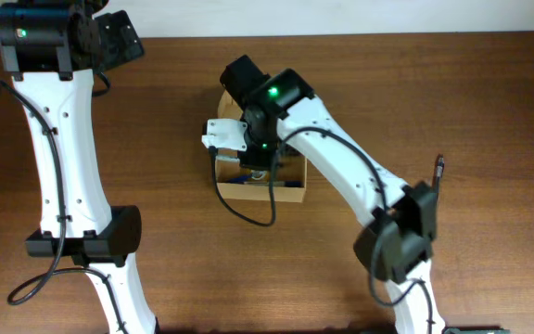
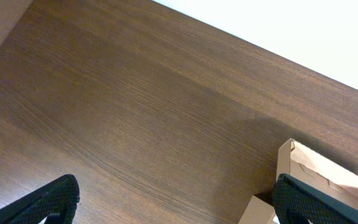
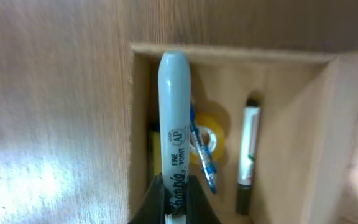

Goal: Pack container
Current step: 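Carry the black marker into the box and release it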

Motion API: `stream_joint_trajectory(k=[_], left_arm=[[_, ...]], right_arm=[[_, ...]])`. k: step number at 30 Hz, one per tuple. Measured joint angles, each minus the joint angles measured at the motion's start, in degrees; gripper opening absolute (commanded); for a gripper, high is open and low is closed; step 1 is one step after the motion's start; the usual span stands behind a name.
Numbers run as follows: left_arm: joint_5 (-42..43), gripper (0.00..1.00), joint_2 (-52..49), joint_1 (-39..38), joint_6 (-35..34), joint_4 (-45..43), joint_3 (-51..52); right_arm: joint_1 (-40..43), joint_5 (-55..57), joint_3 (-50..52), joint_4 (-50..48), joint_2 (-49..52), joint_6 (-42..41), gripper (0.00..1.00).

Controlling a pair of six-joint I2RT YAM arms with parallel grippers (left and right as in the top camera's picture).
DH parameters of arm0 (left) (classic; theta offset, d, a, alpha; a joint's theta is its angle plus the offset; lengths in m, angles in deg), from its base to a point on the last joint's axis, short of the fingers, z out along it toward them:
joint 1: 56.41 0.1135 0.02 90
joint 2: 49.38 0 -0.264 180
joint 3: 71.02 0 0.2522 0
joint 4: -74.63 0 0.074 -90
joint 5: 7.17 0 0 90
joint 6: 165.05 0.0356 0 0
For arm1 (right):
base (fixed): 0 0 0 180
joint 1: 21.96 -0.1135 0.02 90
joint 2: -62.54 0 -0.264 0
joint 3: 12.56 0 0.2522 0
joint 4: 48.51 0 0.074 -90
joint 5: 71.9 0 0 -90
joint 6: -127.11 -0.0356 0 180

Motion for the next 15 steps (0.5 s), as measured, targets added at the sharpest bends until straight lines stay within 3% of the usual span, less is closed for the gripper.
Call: stream_joint_trajectory(k=[15], left_arm=[[0.0,1.0,0.0,0.0,0.0,0.0,0.0]], right_arm=[[4.2,-1.0,0.2,-2.6,12.3,-1.0,0.07]])
